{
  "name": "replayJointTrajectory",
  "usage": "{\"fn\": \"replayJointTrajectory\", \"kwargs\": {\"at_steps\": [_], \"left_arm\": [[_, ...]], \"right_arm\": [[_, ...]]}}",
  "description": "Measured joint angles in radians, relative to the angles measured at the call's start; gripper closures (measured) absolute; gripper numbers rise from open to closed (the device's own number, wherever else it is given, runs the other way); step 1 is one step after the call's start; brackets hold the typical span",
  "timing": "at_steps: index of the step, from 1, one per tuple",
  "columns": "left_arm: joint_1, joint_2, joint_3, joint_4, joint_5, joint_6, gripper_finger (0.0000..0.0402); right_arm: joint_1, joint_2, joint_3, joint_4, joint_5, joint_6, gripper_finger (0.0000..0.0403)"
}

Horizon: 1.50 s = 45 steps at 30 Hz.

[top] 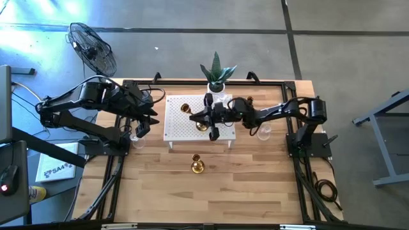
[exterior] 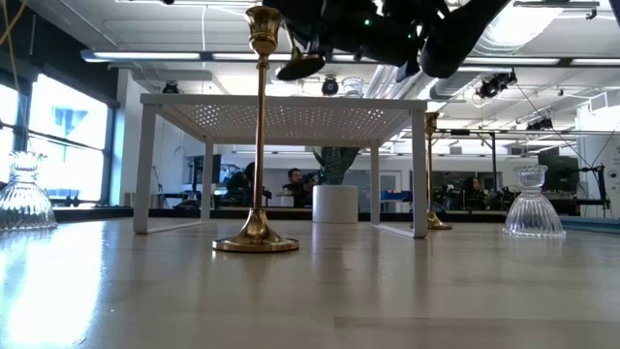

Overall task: Pick & Place candle stick holders
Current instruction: Put the top left gold candle holder on the shelf

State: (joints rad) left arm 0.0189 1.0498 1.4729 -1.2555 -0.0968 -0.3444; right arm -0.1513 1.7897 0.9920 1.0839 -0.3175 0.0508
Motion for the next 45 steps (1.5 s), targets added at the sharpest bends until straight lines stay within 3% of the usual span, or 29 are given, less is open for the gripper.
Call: {"fn": "replayJointTrajectory", "kwargs": {"at_steps": [7, 14, 21, 32, 39, 45], "left_arm": [[0.0, 0.0, -0.008, 0.006, -0.018, 0.026, 0.0238], [0.0, 0.0, -0.008, 0.019, -0.019, 0.026, 0.0238], [0.0, 0.002, -0.017, 0.219, 0.016, 0.122, 0.0238], [0.0, -0.015, -0.272, 0.547, 0.172, 0.234, 0.0238], [0.0, -0.066, -0.39, 0.689, 0.186, 0.236, 0.0238], [0.0, -0.096, -0.492, 0.909, 0.184, 0.286, 0.0238]], "right_arm": [[-0.001, 0.0, 0.001, -0.099, 0.094, -0.008, 0.0401], [-0.001, 0.001, 0.002, -0.129, 0.102, 0.002, 0.0401], [-0.001, 0.001, 0.002, -0.146, 0.099, 0.013, 0.0401], [-0.008, 0.001, 0.001, -0.114, 0.069, 0.013, 0.0401], [-0.02, 0.0, 0.0, -0.143, 0.076, 0.013, 0.0401], [-0.016, 0.0, 0.0, -0.138, 0.071, 0.002, 0.0401]]}}
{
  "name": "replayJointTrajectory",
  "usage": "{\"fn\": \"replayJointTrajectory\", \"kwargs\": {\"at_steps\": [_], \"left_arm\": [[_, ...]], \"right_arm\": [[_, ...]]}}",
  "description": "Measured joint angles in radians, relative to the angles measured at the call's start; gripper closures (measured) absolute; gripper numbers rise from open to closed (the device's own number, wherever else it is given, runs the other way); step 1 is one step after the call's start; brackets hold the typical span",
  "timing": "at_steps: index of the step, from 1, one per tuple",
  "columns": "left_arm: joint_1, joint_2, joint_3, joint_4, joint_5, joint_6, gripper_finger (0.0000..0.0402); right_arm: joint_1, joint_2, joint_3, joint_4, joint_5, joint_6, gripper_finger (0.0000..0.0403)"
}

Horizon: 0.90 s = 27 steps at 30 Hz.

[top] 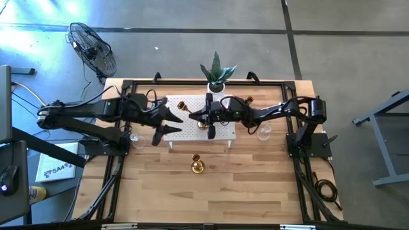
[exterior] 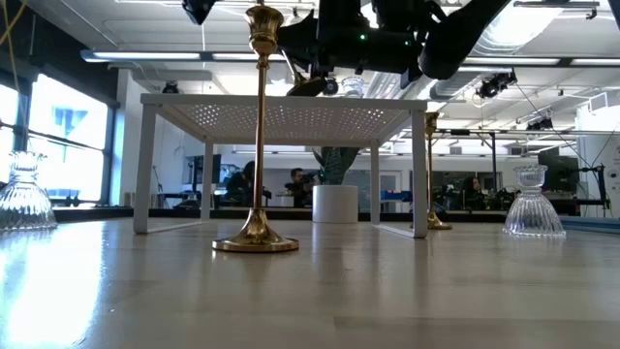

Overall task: Pick & Place candle stick holders
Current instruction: Put the top left gold candle holder on the shelf

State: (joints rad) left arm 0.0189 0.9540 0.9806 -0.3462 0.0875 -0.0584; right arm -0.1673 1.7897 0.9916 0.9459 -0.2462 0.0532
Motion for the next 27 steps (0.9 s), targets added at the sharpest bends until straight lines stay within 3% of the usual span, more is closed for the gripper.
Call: {"fn": "replayJointTrajectory", "kwargs": {"at_steps": [7, 10, 16, 27], "left_arm": [[0.0, -0.001, -0.092, 0.204, -0.004, 0.014, 0.0238], [0.0, -0.001, -0.121, 0.274, -0.056, 0.027, 0.0238], [0.0, -0.001, -0.139, 0.286, -0.145, 0.01, 0.0238], [0.0, -0.001, -0.14, 0.303, -0.187, 0.009, 0.0238]], "right_arm": [[0.0, 0.0, 0.0, 0.0, -0.012, 0.002, 0.0401], [0.0, 0.0, 0.0, 0.0, -0.021, 0.002, 0.0401], [0.0, 0.0, 0.0, 0.0, -0.026, 0.001, 0.0401], [0.001, 0.0, 0.0, 0.009, -0.026, -0.01, 0.0401]]}}
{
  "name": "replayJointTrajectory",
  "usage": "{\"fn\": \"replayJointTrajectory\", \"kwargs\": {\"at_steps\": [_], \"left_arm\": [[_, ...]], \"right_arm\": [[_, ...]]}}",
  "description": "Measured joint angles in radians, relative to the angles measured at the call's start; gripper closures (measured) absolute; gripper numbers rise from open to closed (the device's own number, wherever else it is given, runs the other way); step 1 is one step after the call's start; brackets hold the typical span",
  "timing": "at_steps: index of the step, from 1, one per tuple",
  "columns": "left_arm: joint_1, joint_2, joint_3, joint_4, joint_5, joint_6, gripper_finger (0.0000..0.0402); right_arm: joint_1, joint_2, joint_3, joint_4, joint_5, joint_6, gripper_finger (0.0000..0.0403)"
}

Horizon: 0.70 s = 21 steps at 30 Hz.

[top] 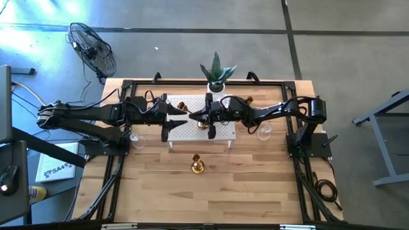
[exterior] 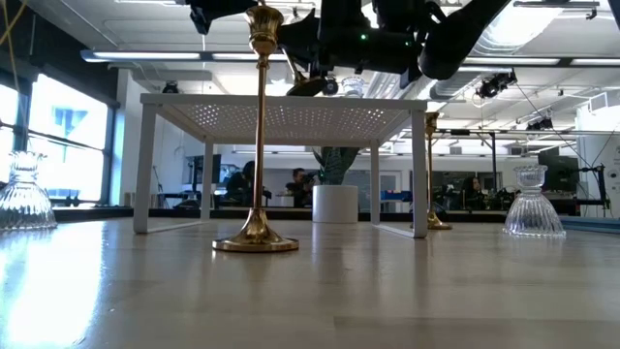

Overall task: Pick & Place candle stick holders
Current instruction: Put the top left gold candle holder on the shelf

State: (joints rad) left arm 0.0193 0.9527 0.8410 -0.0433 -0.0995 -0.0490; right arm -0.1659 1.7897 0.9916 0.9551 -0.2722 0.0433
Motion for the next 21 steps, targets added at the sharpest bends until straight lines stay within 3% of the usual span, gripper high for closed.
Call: {"fn": "replayJointTrajectory", "kwargs": {"at_steps": [8, 21], "left_arm": [[0.0, 0.032, 0.003, 0.101, -0.063, 0.019, 0.0238], [0.0, 0.088, 0.0, 0.099, -0.126, 0.049, 0.0238]], "right_arm": [[0.017, 0.0, 0.0, 0.008, -0.006, -0.011, 0.0401], [0.02, 0.0, 0.0, 0.007, -0.026, -0.018, 0.0401]]}}
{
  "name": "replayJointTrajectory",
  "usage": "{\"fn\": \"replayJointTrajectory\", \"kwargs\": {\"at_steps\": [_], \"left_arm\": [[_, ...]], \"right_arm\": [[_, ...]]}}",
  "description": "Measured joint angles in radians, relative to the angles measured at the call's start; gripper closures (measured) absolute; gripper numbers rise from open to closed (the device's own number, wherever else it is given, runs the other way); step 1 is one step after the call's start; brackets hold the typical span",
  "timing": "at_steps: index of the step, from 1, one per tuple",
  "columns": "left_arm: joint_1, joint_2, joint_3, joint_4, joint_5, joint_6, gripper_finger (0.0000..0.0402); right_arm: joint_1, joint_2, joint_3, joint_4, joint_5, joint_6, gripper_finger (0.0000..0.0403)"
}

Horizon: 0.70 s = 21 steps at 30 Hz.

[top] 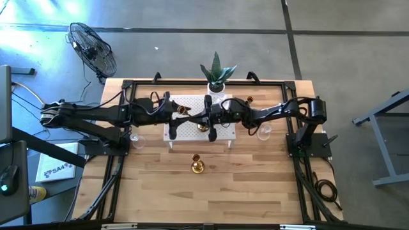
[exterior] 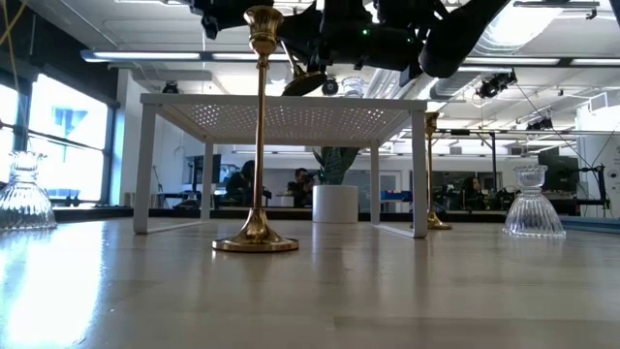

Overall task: Pick & Place candle stick holders
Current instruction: Put the top left gold candle holder on the shelf

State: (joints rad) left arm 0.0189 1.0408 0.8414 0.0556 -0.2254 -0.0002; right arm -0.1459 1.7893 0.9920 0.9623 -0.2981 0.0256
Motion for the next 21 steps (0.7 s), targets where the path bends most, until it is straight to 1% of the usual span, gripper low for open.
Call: {"fn": "replayJointTrajectory", "kwargs": {"at_steps": [11, 13, 15, 17, 21], "left_arm": [[0.0, 0.023, 0.001, 0.004, -0.003, 0.009, 0.0239], [0.0, 0.024, 0.001, 0.005, -0.003, 0.019, 0.0244], [0.0, 0.024, 0.001, 0.011, -0.002, 0.02, 0.026], [0.0, 0.024, 0.001, 0.01, 0.0, 0.031, 0.0285], [-0.001, 0.024, 0.001, 0.01, 0.01, 0.061, 0.0358]], "right_arm": [[0.0, 0.0, 0.0, 0.0, 0.0, -0.004, 0.0401], [0.0, 0.0, 0.0, -0.002, 0.0, -0.004, 0.0401], [0.0, 0.0, 0.0, -0.001, 0.0, -0.004, 0.0401], [0.0, 0.0, 0.0, -0.003, 0.002, -0.004, 0.0401], [-0.001, 0.0, 0.0, -0.008, 0.006, -0.004, 0.0401]]}}
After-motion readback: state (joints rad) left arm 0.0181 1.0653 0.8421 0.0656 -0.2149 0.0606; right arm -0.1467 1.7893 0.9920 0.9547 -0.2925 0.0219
